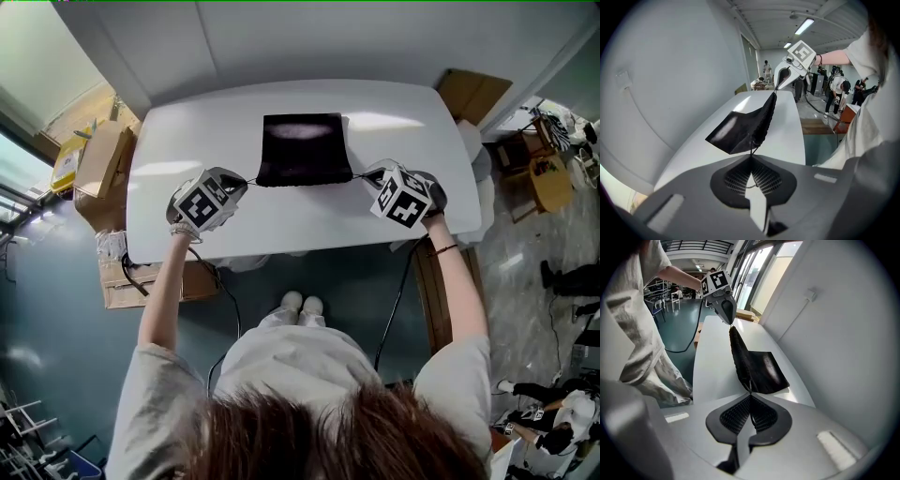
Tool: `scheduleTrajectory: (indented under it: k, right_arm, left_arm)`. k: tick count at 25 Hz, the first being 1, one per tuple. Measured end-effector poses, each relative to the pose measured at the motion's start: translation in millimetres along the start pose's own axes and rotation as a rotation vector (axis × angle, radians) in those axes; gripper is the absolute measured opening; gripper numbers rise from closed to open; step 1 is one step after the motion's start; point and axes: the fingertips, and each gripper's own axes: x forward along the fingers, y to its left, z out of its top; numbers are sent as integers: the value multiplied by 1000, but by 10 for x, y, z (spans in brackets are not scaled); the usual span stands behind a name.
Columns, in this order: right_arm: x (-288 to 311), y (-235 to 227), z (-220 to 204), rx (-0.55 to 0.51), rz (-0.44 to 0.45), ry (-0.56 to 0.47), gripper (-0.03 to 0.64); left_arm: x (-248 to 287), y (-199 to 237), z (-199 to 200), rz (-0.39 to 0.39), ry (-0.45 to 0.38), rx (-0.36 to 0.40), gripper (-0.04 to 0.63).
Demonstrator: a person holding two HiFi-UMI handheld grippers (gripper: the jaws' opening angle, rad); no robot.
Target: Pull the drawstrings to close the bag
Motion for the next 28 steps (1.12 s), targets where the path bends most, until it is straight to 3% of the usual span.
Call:
scheduleTrajectory:
  k: [28]
  right_arm:
    - [-672,-393,334,2,-182,-106,17]
  left_arm:
    - [-621,256,522,152,-151,42,5]
